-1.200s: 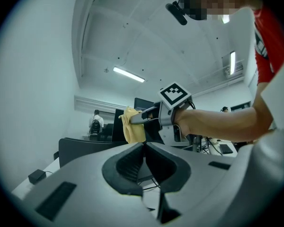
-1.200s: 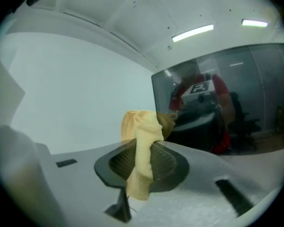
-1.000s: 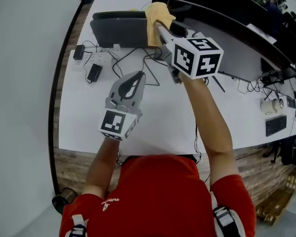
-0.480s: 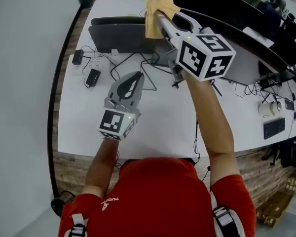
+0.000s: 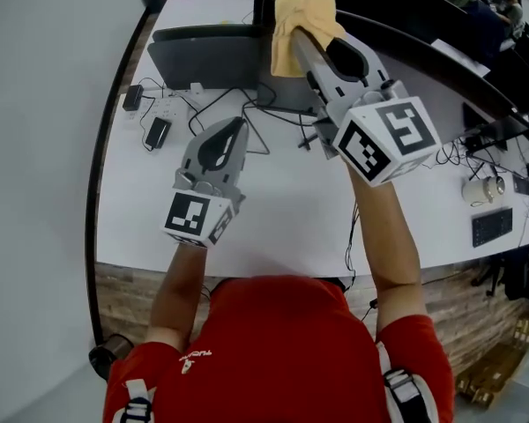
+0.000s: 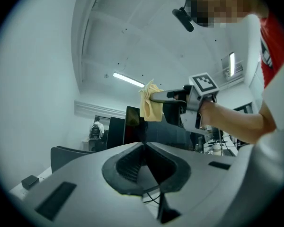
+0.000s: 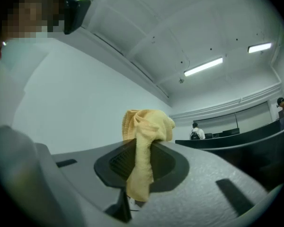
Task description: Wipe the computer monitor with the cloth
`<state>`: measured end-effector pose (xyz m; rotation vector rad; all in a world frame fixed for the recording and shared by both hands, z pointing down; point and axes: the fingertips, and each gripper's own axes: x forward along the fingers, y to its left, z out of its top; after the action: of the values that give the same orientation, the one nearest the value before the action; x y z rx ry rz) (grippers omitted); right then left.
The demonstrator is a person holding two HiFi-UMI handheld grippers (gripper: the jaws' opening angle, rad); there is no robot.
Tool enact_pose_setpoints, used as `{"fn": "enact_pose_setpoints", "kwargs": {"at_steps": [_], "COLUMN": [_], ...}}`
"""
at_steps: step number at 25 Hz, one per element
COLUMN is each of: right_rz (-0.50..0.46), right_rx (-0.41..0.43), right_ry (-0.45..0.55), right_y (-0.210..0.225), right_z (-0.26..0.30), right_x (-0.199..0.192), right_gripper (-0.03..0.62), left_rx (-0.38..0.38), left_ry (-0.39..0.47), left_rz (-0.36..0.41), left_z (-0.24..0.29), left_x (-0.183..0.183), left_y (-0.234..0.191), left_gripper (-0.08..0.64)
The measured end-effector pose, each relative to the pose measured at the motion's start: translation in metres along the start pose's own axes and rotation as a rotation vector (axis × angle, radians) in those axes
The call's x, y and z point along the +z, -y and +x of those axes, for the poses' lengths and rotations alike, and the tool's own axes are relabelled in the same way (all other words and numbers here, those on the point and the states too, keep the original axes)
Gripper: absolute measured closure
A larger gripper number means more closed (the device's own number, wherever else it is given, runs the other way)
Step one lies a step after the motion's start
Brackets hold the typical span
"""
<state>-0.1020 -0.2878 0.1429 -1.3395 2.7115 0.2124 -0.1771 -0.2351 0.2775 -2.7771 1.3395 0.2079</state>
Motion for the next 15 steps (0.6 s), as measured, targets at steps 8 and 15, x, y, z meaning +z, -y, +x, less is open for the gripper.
{"fn": "enact_pose_setpoints", "kwargs": {"at_steps": [8,15], "right_rz": [-0.069,-0.025], "right_rx": [0.004,-0.025], "right_ry": [-0.064,-0.112], "right_y": [0.016,0.025], "right_z": [-0.104,-0.187], "right_x": [-0.064,-0.125], "right_gripper": [0.526,0.526], "left_rx": [0.013,0.007], "left_ry": [0.014,0.014], "left_rz": [0.018,0.018], "left_z": [0.014,0.029], "left_x": [0.012,-0.002], "left_y": [0.056,0.118], "left_gripper": [0.541,0.541]}}
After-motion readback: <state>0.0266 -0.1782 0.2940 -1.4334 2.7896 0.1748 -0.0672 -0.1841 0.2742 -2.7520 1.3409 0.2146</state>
